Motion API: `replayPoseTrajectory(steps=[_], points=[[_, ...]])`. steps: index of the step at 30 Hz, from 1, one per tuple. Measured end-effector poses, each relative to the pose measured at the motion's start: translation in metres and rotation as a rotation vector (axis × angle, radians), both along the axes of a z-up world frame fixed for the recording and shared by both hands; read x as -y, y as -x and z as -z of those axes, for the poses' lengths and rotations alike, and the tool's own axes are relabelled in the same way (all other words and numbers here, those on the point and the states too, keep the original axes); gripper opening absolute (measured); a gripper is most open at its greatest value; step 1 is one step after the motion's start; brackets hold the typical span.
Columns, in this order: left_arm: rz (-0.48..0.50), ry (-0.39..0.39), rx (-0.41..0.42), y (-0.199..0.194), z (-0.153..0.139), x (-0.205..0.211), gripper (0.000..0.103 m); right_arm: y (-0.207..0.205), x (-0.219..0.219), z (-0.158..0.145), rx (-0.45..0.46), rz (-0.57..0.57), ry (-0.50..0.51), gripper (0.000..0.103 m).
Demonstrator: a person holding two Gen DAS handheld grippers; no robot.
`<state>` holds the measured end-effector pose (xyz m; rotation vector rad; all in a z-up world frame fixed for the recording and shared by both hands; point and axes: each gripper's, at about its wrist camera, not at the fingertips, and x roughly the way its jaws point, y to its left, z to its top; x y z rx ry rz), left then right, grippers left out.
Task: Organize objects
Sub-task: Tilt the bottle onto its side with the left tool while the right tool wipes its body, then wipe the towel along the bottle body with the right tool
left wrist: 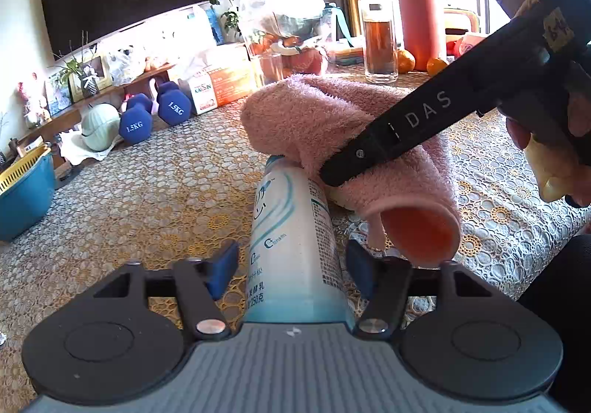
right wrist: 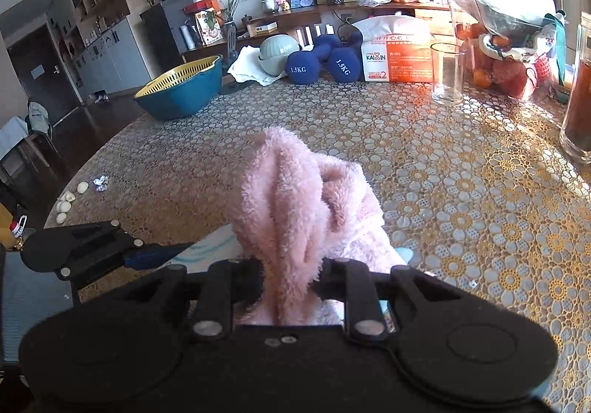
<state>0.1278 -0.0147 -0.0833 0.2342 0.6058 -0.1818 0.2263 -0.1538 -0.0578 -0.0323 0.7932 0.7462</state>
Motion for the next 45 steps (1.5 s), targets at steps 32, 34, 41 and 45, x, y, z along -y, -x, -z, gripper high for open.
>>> replayPoseTrajectory(steps=[32,34,41,45], points=[[-0.062,0.116,-0.031,0.023,0.005,-0.012,0.053,0.057,-0.043,-0.032,0.079,-0.221,0.030,0.023],[-0.062,0.118,-0.031,0.023,0.005,-0.012,0.053,0.047,-0.043,-0.029,0.085,-0.194,0.053,0.024],[-0.054,0.119,-0.031,0.023,0.006,-0.013,0.052,0.017,-0.027,-0.014,0.067,-0.087,0.077,0.024],[-0.055,0.122,-0.033,0.022,0.005,-0.014,0.052,0.011,-0.012,-0.007,0.073,-0.046,0.113,0.025]])
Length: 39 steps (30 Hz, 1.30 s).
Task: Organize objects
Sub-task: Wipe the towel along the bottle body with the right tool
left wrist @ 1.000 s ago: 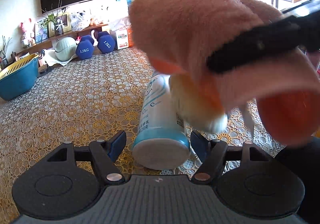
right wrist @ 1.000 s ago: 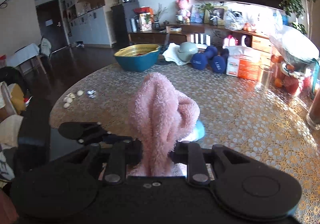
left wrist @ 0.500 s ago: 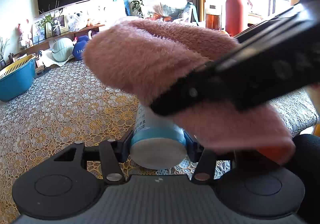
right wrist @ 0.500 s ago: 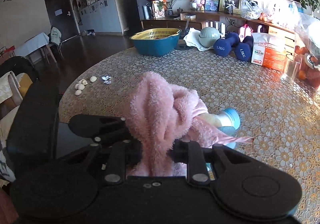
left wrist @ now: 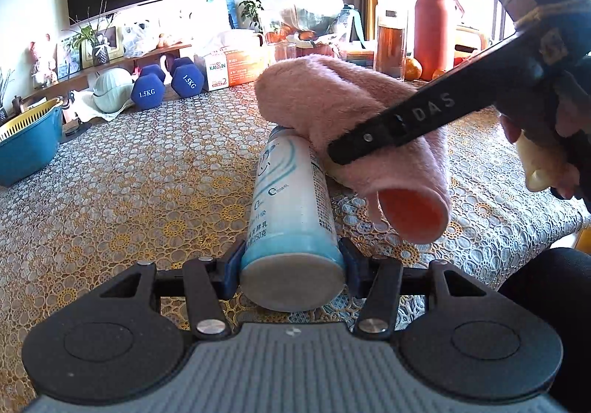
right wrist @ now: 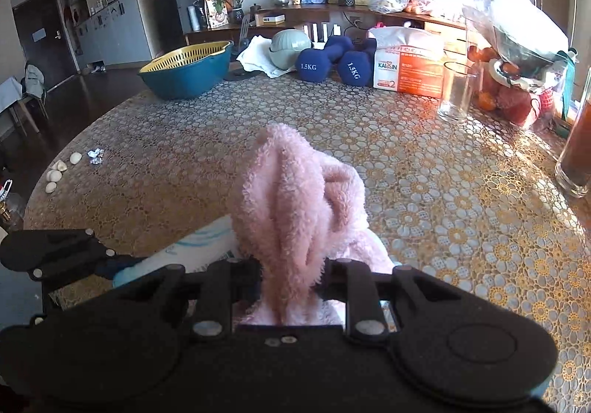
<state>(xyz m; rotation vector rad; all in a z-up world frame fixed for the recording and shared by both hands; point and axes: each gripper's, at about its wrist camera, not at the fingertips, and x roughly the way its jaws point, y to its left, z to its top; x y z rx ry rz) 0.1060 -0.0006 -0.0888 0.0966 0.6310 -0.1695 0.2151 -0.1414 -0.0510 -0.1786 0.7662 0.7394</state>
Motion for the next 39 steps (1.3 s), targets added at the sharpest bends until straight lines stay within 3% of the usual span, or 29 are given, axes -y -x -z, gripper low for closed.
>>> replayPoseTrajectory(steps=[5,10,14,19,21,22,23,27,33,39], points=[[0.000,-0.004,0.000,0.000,0.000,0.001,0.053,0.014,0.001,-0.010,0.058,-0.039,0.036,0.037],[0.001,-0.004,-0.001,0.000,0.000,0.000,0.053,0.023,0.003,-0.027,0.122,-0.031,0.010,0.057],[0.002,-0.005,-0.002,-0.001,-0.001,0.000,0.053,0.018,-0.006,-0.030,0.178,-0.005,0.026,0.062],[0.005,0.002,-0.004,-0.001,-0.001,-0.001,0.053,-0.003,-0.016,-0.018,0.105,0.038,-0.016,0.063],[0.007,0.002,-0.003,-0.001,-0.001,-0.002,0.053,-0.014,-0.011,-0.017,0.040,0.082,-0.091,0.059],[0.007,0.004,-0.004,-0.001,-0.001,-0.002,0.053,-0.019,-0.009,-0.015,0.008,0.091,-0.122,0.046],[0.007,0.007,-0.005,-0.001,-0.001,-0.002,0.053,-0.021,-0.008,-0.014,-0.016,0.089,-0.142,0.039],[0.010,0.010,-0.003,0.000,-0.001,-0.003,0.053,-0.009,-0.004,-0.018,0.032,0.045,-0.129,0.023],[0.015,0.004,-0.002,0.000,-0.001,-0.002,0.053,0.041,-0.004,-0.048,0.164,-0.154,-0.074,0.022],[0.018,-0.010,-0.001,0.000,-0.001,0.000,0.053,0.082,-0.026,-0.046,0.127,-0.337,-0.040,0.022]])
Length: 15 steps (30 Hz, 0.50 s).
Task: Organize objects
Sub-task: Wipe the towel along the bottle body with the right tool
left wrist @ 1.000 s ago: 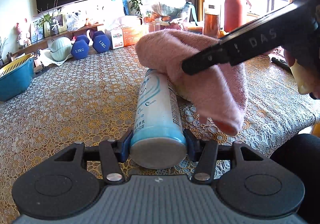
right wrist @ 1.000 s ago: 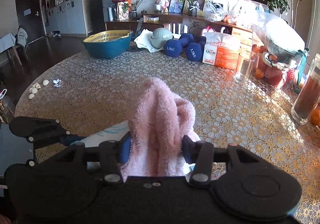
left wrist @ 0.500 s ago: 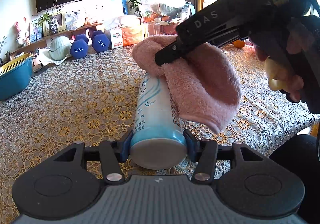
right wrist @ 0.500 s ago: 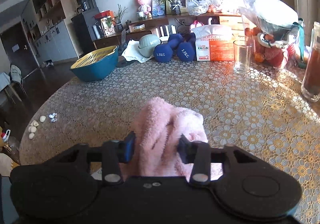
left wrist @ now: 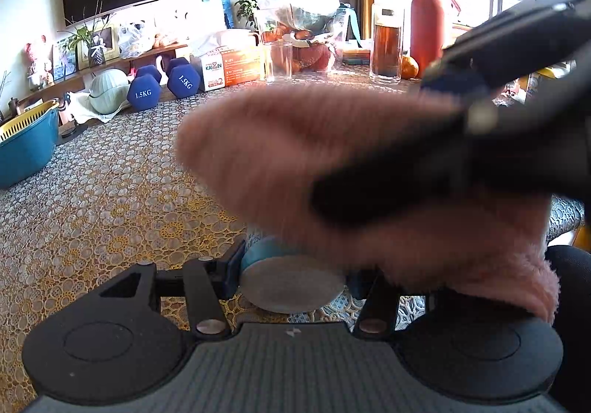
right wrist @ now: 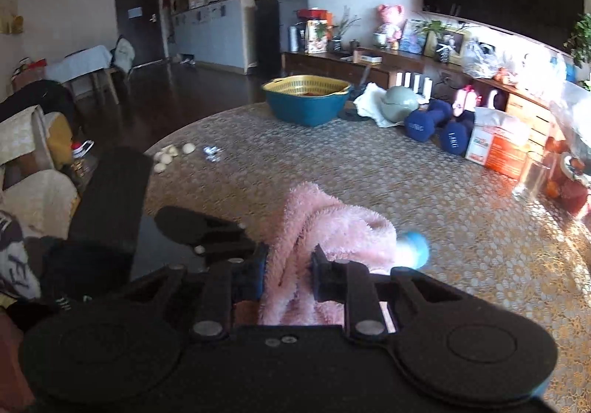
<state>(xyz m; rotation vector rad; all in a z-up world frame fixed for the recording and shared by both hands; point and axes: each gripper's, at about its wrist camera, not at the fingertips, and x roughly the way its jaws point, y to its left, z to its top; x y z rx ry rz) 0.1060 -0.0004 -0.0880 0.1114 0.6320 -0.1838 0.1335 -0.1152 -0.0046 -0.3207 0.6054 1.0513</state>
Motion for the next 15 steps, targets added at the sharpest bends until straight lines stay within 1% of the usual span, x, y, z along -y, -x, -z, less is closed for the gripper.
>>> replayPoseTrajectory(steps=[2,4,6,12,15], points=[[0.004,-0.018,0.003,0.000,0.000,0.002,0.053,0.006,-0.011,0.008,0.003,-0.037,0.030,0.022],[0.006,-0.027,0.005,0.001,0.000,0.003,0.053,0.005,-0.019,0.013,0.005,-0.044,0.048,0.022],[0.005,-0.019,0.003,0.000,0.000,0.002,0.053,0.001,-0.023,0.016,0.024,-0.038,0.057,0.021],[0.014,-0.029,0.008,0.001,0.000,0.003,0.052,-0.035,-0.026,0.019,0.025,0.052,0.058,0.022],[0.016,-0.030,0.010,0.002,0.001,0.002,0.052,-0.058,-0.023,0.023,0.000,0.104,0.045,0.022]])
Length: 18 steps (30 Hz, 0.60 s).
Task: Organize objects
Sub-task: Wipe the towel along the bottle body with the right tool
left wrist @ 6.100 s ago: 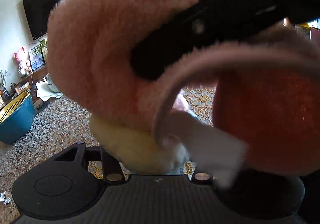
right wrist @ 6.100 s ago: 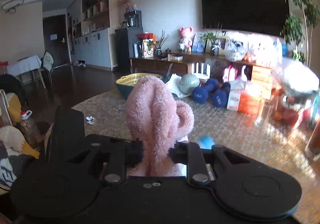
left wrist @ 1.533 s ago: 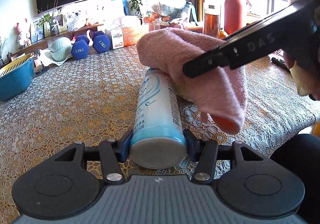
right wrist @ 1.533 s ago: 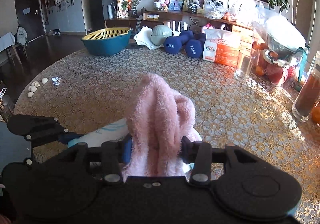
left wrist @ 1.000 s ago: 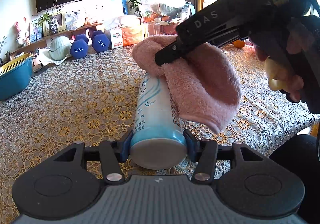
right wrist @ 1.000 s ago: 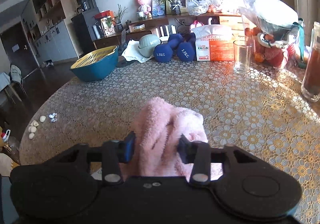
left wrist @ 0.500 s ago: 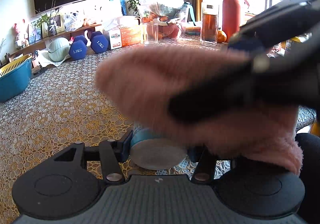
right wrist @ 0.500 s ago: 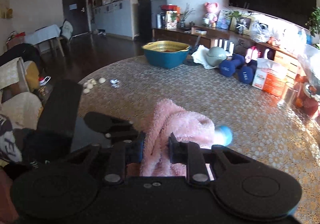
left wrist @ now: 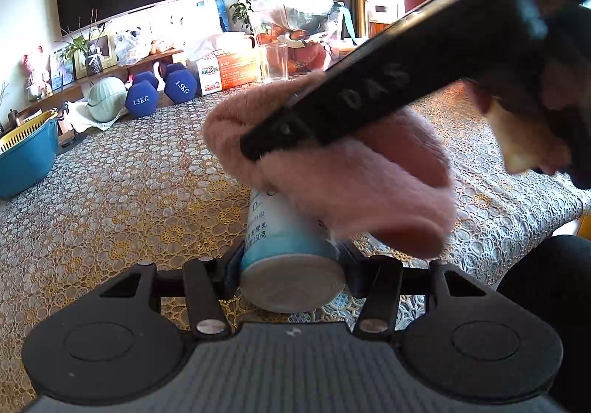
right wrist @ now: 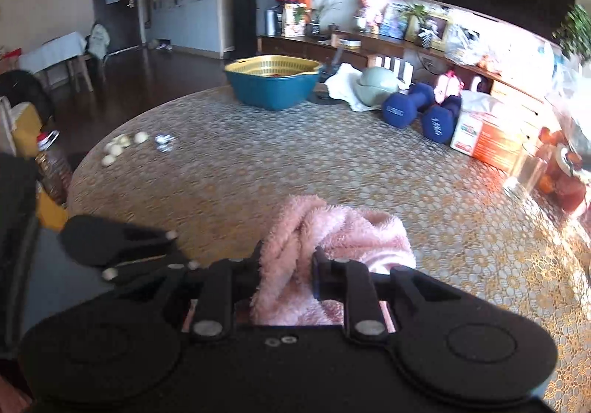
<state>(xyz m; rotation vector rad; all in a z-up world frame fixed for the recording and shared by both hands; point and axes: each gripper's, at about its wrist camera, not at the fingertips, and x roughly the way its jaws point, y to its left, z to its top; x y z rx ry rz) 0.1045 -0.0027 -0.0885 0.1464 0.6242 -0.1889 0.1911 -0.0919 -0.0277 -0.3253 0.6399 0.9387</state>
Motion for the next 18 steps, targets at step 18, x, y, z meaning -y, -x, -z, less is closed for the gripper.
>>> replayPoseTrajectory(steps=[18], points=[[0.002,-0.029,0.020,0.005,-0.004,0.004,0.053,-0.035,0.041,0.001,0.052,0.248,0.001,0.022]])
